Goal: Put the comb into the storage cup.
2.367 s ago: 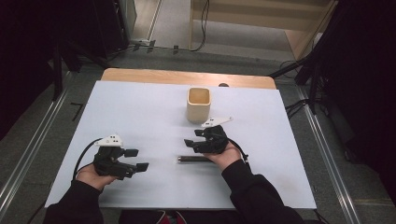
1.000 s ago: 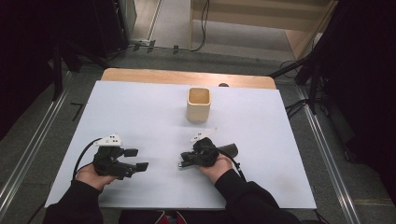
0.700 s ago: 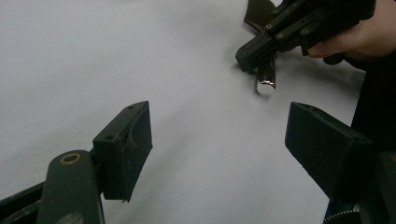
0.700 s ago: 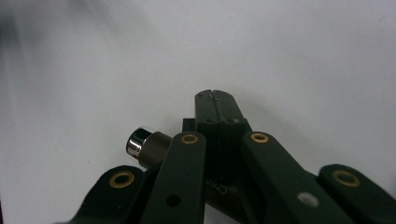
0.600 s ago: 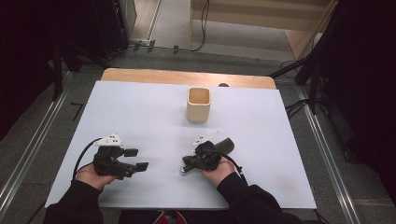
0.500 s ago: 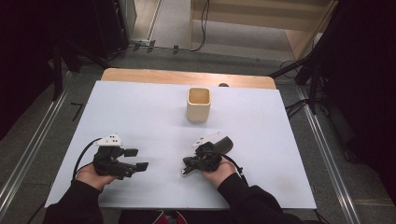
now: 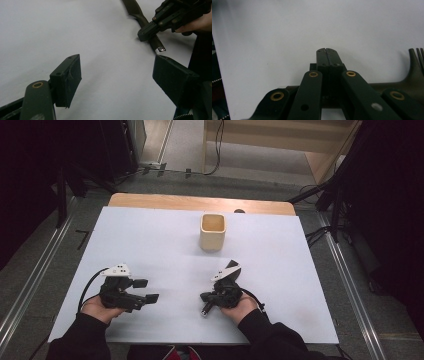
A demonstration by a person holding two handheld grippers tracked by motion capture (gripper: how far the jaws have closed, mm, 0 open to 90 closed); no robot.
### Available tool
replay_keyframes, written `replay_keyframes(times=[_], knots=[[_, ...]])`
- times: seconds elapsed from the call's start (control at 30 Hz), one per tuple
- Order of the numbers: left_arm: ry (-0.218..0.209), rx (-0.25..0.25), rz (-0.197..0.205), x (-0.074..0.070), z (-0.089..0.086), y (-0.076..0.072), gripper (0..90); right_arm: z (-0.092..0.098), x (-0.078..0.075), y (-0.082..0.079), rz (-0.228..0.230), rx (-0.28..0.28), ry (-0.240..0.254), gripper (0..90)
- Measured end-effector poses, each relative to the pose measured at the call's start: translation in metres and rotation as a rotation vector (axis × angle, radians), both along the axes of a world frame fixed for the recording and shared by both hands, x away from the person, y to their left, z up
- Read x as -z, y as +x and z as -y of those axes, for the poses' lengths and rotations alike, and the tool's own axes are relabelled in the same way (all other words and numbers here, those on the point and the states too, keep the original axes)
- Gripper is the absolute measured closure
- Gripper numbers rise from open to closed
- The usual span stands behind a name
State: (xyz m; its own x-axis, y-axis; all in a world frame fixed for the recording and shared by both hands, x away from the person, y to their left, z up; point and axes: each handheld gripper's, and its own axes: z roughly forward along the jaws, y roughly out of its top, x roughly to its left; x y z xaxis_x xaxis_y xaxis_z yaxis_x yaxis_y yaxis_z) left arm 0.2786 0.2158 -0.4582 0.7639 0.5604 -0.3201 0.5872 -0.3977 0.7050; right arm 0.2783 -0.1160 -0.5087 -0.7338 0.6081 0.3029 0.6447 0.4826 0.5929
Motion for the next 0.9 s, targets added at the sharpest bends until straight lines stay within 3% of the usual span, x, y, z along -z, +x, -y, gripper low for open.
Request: replay_keyframes(times=[0.9], knots=[[0.002, -0.002, 0.007, -0.001, 0.0, 0.0, 23.4, 0.029, -0.001, -0.015, 0.03, -0.006, -0.04, 87.8]])
